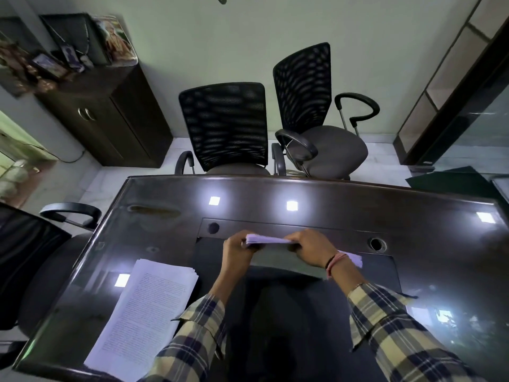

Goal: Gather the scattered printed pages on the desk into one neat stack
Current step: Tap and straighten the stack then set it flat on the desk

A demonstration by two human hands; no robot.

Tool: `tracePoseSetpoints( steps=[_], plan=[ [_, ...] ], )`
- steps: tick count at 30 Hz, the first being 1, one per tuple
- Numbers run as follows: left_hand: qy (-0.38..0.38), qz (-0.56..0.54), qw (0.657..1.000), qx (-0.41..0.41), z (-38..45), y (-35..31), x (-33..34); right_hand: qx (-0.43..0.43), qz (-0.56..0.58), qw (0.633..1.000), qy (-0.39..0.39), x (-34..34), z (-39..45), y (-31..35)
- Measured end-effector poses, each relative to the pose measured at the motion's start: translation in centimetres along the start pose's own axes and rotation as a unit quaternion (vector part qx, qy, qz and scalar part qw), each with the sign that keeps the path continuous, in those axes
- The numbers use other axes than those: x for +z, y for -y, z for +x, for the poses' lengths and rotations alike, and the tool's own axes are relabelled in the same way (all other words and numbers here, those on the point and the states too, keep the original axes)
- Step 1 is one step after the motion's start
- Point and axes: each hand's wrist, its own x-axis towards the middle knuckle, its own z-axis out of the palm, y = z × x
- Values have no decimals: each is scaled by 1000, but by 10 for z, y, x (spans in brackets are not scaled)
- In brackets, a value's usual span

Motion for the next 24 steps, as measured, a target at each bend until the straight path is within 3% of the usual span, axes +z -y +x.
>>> tracePoseSetpoints(
  steps=[2, 4, 7, 9, 11, 17, 24],
  plan=[
    [-43, -48, 997, -30, 3, -5, -14, 3, 117, 991, -65, -2, -7, -6],
    [-48, -125, 989, -69, 6, 5, -32, 40, 269, 955, -117, -8, -19, -10],
    [35, -257, 959, -112, -1, 24, -39, 83, 410, 895, -153, 0, -39, -14],
    [65, -280, 949, -132, -10, 28, -29, 108, 481, 856, -154, 16, -50, -17],
    [52, -238, 959, -144, -21, 25, -14, 137, 498, 843, -151, 39, -61, -26],
    [54, -53, 985, -155, -30, 36, 12, 206, 428, 873, -110, 87, -78, -59],
    [35, 1, 992, -118, -24, 23, 11, 191, 467, 847, -168, 54, -67, -27]
  ],
)
